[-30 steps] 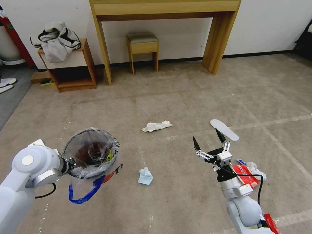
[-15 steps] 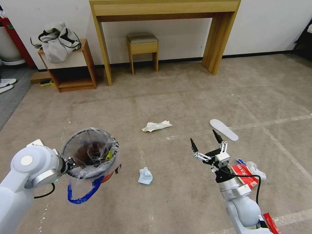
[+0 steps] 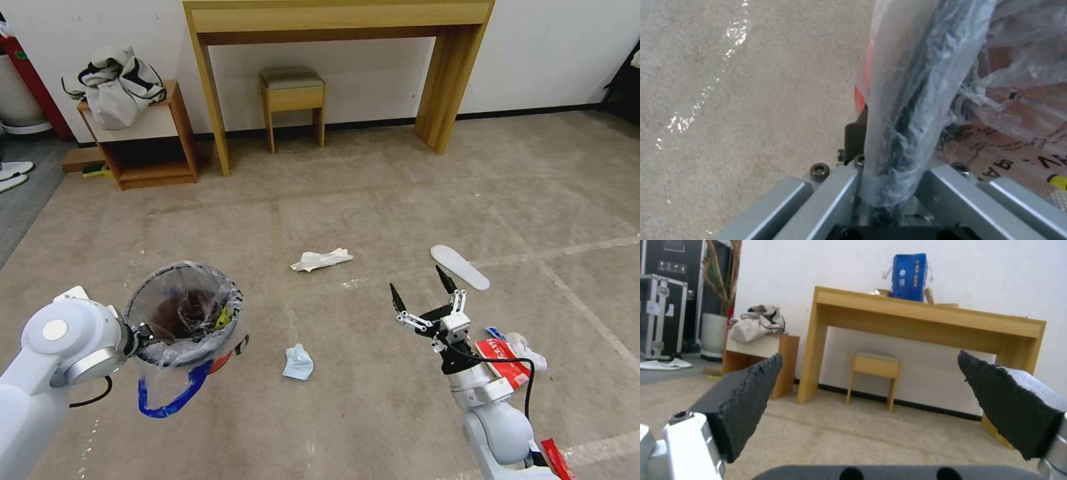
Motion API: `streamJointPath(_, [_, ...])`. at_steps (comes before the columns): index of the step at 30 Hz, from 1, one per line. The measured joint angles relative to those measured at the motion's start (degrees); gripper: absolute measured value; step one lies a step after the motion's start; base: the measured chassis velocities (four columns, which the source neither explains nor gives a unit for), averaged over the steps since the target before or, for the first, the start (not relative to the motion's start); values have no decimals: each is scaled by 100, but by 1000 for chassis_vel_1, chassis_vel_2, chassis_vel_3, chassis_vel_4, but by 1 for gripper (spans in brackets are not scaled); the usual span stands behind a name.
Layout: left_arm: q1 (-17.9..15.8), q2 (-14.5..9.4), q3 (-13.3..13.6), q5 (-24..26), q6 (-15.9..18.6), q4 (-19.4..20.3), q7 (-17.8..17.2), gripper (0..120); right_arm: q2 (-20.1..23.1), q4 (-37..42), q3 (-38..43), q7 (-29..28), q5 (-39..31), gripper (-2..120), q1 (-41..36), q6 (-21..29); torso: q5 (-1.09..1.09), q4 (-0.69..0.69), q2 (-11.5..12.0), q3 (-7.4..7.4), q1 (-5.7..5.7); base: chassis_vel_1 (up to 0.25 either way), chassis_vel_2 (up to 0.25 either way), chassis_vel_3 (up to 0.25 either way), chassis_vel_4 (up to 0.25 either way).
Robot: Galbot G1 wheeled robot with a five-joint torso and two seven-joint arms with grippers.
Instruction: Pick up the trash bin and place the garbage on the floor into it.
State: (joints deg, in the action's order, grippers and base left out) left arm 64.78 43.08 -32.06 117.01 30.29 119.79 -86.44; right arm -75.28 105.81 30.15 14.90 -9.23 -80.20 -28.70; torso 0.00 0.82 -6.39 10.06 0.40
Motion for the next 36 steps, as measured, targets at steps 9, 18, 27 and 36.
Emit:
streamJointPath(9, [9,27,8,-23,2,3,3,0,14,-15,1,15,-4,100,-15,-8,0,0,0,0,0,-6,4,5,-7])
streamJointPath(18, [-2,-5,-5,-52,-6,-41,3,0,73,-22,-36,-63,57,100,36,12,0,0,0,1,0,-39,38,47,-38])
streamJointPath(27, [-16,-57,-12,-55,-22,-58,3,0,174,-30,-88,19,-76,100,143,88,0,0,0,0,0,0,0,0,0])
streamJointPath(36, [9,-14,-19,-110,-26,-42,10,0,172,-65,-130,79,34,100,141,40,0,0,0,1,0,-53,63,55,-49])
